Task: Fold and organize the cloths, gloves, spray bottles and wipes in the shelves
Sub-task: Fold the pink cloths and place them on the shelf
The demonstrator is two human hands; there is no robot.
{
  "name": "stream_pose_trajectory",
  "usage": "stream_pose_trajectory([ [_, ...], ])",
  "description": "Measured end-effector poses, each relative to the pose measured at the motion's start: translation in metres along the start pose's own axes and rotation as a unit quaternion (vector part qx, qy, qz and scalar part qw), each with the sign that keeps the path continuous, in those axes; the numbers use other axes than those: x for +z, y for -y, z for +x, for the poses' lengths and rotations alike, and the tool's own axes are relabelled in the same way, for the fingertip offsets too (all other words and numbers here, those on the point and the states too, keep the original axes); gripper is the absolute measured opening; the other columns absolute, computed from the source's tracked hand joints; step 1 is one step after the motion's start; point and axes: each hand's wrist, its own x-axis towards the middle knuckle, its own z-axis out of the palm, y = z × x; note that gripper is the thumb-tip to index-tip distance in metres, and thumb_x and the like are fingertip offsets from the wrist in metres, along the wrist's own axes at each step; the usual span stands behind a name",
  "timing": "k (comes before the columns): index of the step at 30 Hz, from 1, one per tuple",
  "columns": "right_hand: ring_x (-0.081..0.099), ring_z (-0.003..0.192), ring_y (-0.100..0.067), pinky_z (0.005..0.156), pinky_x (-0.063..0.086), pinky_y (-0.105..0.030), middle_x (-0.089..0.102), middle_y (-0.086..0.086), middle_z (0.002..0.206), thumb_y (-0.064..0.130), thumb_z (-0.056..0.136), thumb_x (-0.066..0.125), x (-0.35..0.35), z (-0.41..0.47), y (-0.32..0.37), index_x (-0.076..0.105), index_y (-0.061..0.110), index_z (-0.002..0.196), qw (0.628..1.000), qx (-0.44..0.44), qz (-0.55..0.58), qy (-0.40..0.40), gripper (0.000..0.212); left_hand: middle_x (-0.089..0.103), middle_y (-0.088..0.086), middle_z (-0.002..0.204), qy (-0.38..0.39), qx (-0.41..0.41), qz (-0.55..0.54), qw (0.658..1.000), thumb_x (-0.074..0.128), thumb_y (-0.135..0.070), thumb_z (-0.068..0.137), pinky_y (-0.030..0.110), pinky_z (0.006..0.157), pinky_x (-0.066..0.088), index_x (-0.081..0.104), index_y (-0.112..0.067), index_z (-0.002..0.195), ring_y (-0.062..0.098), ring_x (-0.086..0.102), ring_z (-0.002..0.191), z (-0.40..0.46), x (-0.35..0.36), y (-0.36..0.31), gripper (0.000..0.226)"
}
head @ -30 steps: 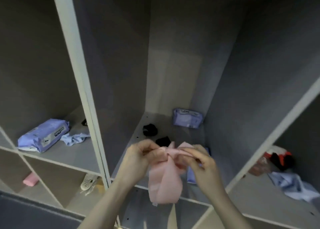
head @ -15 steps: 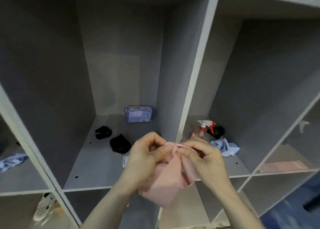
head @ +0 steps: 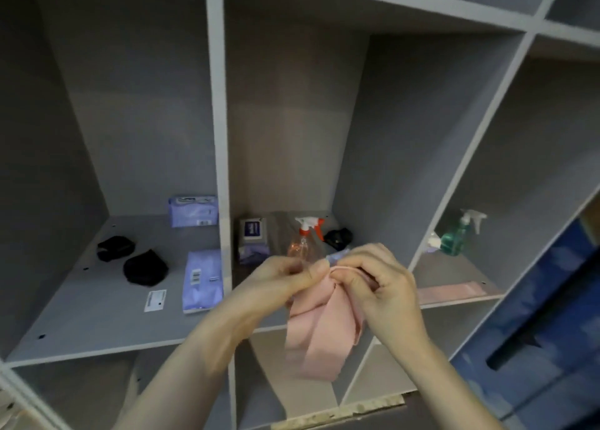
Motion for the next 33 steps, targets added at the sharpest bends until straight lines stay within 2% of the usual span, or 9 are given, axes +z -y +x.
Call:
stream_pose_trajectory([
  [2,0.057,0.094,-0.006,0.083,0.042,-0.016,0.06,0.011,0.092,0.015,0.085,0.062,-0.022,-0.006,-0.016,0.072,0.016,0.082,0.999,-0.041,-0.03,0.015,0.01,0.068,0.005,0.083,0.014,-0.009,-0.032,0.999,0.07,-0.036,0.071,0.03,0.075,0.048,0.07,-0.009,0.085,0.017,0.062,0.081,0.009,0.018,-0.002,0.03],
  [6,0.057,0.103,-0.006,0.088,0.043,-0.017,0.064,0.008,0.101,0.025,0.089,0.06,-0.059,-0.019,-0.052,0.074,0.015,0.094,0.997,-0.042,-0.044,0.041,0.018,0.065,0.008,0.077,-0.103,0.04,-0.094,0.989,0.069,-0.007,0.08,0.022,0.065,0.048,0.066,-0.006,0.076,0.014,0.059,0.07,0.032,0.055,0.002,0.006],
  [9,0.057,0.097,0.002,0.085,0.04,-0.009,0.065,0.014,0.095,0.03,0.088,0.058,-0.085,-0.025,-0.071,0.072,0.019,0.09,0.999,-0.01,-0.047,0.018,0.018,0.062,0.009,0.069,-0.155,0.052,-0.16,0.973,0.064,-0.005,0.085,0.02,0.054,0.049,0.061,-0.007,0.071,0.016,0.057,0.063,0.047,0.084,0.005,0.015],
  [12,0.06,0.088,0.002,0.077,0.041,-0.008,0.066,0.017,0.088,0.032,0.083,0.056,-0.112,-0.029,-0.088,0.071,0.027,0.085,0.998,0.054,-0.015,-0.019,0.016,0.063,0.014,0.075,-0.2,0.062,-0.207,0.956,0.06,-0.009,0.089,0.026,0.059,0.048,0.061,-0.007,0.073,0.023,0.057,0.07,0.063,0.103,0.008,0.016],
  [16,0.061,0.077,-0.003,0.067,0.044,-0.014,0.068,0.012,0.079,0.007,0.086,0.066,-0.135,-0.031,-0.1,0.068,0.027,0.078,0.988,0.131,0.048,-0.061,0.022,0.067,0.019,0.094,-0.186,0.057,-0.353,0.915,0.06,-0.018,0.082,0.03,0.063,0.053,0.06,0.005,0.106,0.025,0.063,0.08,0.078,0.135,0.006,0.033],
  [19,0.058,0.071,0.003,0.066,0.043,-0.008,0.068,0.017,0.073,-0.003,0.088,0.06,-0.148,-0.03,-0.105,0.066,0.02,0.077,0.968,0.191,0.136,-0.092,0.026,0.069,0.011,0.084,-0.177,0.068,-0.427,0.884,0.057,-0.019,0.081,0.025,0.058,0.056,0.061,-0.002,0.098,0.02,0.065,0.073,0.085,0.152,0.0,0.024],
  [24,0.056,0.066,0.002,0.061,0.042,-0.008,0.066,0.014,0.069,0.002,0.092,0.055,-0.159,-0.03,-0.113,0.062,0.011,0.079,0.923,0.265,0.242,-0.136,0.017,0.068,0.009,0.083,-0.158,0.084,-0.405,0.897,0.048,-0.017,0.096,0.031,0.065,0.05,0.062,-0.006,0.091,0.021,0.057,0.076,0.093,0.173,-0.008,0.018],
  [29,0.058,0.082,-0.007,0.073,0.045,-0.018,0.063,0.004,0.086,0.029,0.085,0.065,-0.156,-0.03,-0.117,0.059,0.016,0.092,0.945,0.237,0.226,-0.027,0.016,0.071,0.016,0.095,-0.101,0.107,-0.317,0.937,0.049,-0.002,0.093,0.029,0.064,0.055,0.062,0.0,0.1,0.023,0.068,0.082,0.102,0.191,-0.017,0.015],
  [33,0.063,0.086,-0.005,0.075,0.046,-0.015,0.068,0.01,0.092,0.028,0.081,0.07,-0.159,-0.016,-0.129,0.066,0.024,0.1,0.956,0.235,0.164,-0.056,0.02,0.073,0.014,0.085,-0.093,0.101,-0.32,0.937,0.053,0.001,0.089,0.027,0.061,0.056,0.061,-0.005,0.095,0.02,0.069,0.071,0.119,0.201,-0.028,0.012],
])
